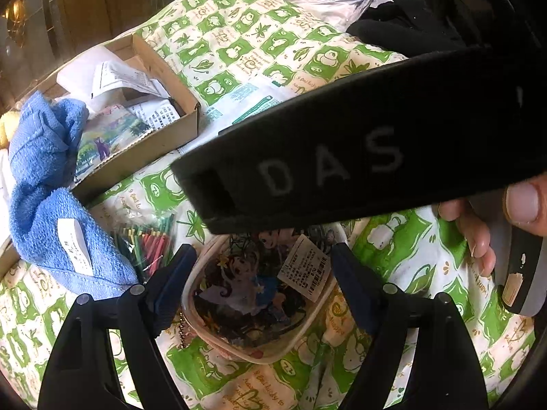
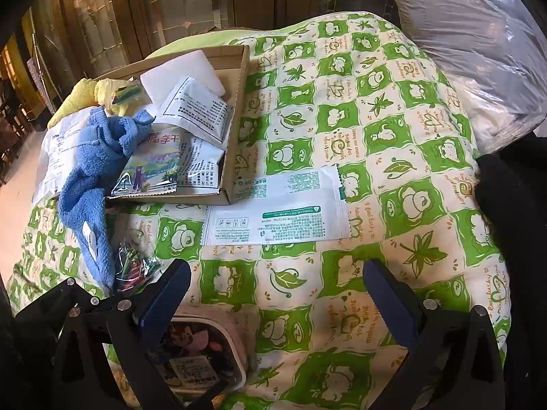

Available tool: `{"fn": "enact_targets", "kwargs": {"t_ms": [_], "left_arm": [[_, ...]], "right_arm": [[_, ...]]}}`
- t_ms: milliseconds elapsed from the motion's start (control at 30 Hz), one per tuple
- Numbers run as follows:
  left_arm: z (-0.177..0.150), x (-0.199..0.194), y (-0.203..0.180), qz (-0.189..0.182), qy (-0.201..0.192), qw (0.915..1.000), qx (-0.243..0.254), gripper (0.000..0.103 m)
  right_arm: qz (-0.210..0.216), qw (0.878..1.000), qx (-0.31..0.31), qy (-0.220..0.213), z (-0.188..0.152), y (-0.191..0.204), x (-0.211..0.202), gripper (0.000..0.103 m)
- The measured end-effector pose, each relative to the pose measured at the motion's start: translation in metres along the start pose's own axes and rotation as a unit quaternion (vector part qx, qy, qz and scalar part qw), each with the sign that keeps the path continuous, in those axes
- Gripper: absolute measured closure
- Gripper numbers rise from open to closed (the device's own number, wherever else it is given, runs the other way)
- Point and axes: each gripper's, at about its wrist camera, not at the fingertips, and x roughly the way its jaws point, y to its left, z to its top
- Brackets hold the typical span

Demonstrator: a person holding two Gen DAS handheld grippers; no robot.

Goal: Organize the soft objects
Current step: 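Move the left tool down toward the pink cartoon-printed plastic box, then grasp the pink box with the left tool while the right tool grasps the bag of colourful bands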

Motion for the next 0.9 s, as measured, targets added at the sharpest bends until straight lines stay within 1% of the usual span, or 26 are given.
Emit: {"fn": "enact_targets", "kwargs": {"t_ms": [100,200,267,367,567,700,800,900], "left_arm": [[-0.004,-0.003,0.000,0.001,-0.003,1.0000,-0.004,0.027],[-0.012,-0.014,0.002,0.002,-0.008,0.9999,-0.012,0.038],[-0.014,-0.021,0.006,0.000,-0.011,0.9997,-0.024,0.049],[-0.022,-0.031,0.014,-0.001,-0.010,0.9992,-0.039,0.057],[-0.034,-0.040,0.026,0.023,-0.007,0.9980,-0.058,0.059],[-0.047,-0.054,0.040,0.036,-0.006,0.9964,-0.077,0.059],[-0.055,-0.061,0.048,0.028,-0.005,0.9945,-0.100,0.059],[-0.058,-0.066,0.049,0.027,-0.013,0.9931,-0.113,0.059]], "right_arm": [[0.001,1.000,-0.001,-0.002,0.000,0.000,-0.001,0.000],[0.002,1.000,-0.002,-0.004,-0.001,0.001,-0.002,0.000],[0.002,1.000,-0.003,-0.005,-0.002,0.002,-0.003,0.000],[0.003,1.000,-0.005,-0.007,-0.002,0.003,-0.005,0.000],[0.010,1.000,-0.016,-0.007,-0.003,0.007,-0.006,0.000],[0.022,0.999,-0.030,0.001,-0.002,0.013,-0.001,0.000],[0.034,0.998,-0.046,0.010,-0.002,0.021,0.004,0.000],[0.035,0.997,-0.061,0.017,-0.002,0.029,0.009,0.000]]}}
